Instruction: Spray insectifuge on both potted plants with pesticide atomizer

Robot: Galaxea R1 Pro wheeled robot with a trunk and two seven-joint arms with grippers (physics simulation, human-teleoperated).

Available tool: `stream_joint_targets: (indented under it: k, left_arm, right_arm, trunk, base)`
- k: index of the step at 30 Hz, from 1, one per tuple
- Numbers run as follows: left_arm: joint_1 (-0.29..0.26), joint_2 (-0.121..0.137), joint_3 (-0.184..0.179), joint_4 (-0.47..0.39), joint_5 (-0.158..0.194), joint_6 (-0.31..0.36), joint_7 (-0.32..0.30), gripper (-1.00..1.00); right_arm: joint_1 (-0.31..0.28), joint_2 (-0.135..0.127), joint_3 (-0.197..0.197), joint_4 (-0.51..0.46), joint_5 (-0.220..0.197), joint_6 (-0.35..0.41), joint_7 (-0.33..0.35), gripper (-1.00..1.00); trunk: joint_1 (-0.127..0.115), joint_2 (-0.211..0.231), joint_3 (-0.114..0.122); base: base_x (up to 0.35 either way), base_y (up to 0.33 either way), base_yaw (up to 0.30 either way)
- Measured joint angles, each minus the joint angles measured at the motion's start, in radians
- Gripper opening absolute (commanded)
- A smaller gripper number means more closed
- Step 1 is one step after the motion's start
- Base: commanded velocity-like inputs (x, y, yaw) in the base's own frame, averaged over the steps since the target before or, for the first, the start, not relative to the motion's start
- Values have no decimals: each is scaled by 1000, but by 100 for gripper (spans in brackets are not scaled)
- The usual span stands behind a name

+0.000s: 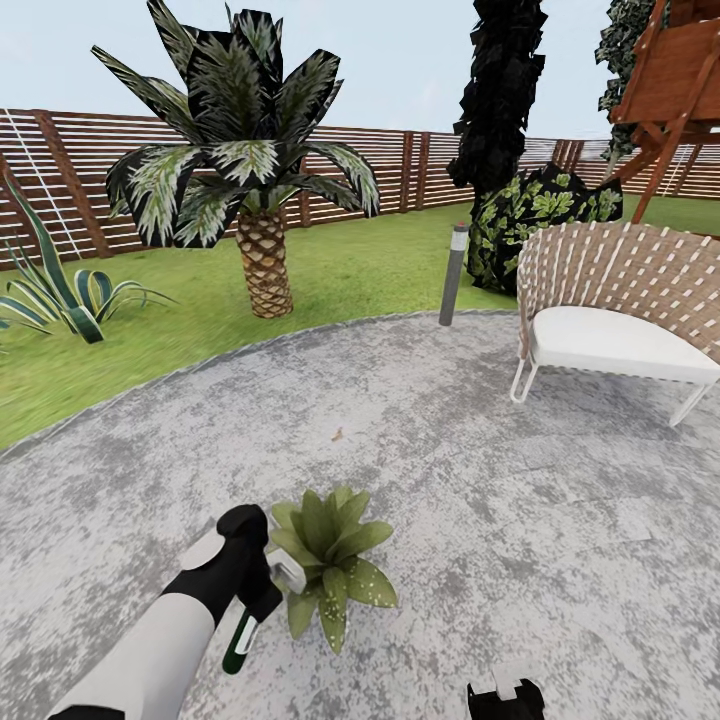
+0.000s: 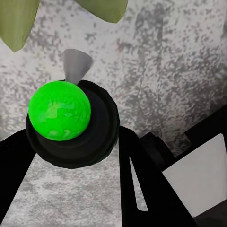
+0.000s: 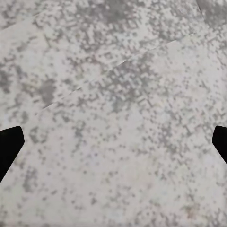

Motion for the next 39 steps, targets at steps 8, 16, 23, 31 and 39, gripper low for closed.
stream_joint_targets:
  k: [8, 16, 23, 31, 39]
  left_arm:
    - [0, -1, 3, -1, 0, 0, 1, -100]
    - [0, 0, -2, -1, 0, 0, 3, -100]
    - [0, 0, -1, -1, 0, 0, 6, -100]
    - [0, 5, 0, 5, -7, 1, 7, -100]
    - [4, 2, -9, 80, -7, -1, 7, -100]
  right_arm:
    - [0, 0, 0, 0, 0, 0, 0, 100]
    - [0, 0, 0, -1, 0, 0, 0, 100]
    - [0, 0, 0, -2, 0, 1, 0, 100]
    - [0, -1, 0, 0, 0, -1, 1, 100]
    - [0, -1, 0, 0, 0, -1, 0, 100]
  trunk:
    - [0, 0, 0]
    - [0, 0, 0]
    - [1, 0, 0]
    - [0, 0, 0]
    - [0, 0, 0]
  base:
    - [-110, 28, 0]
    - [11, 2, -18]
    - [-257, 127, -225]
    - [-9, 285, -16]
    - [58, 78, 0]
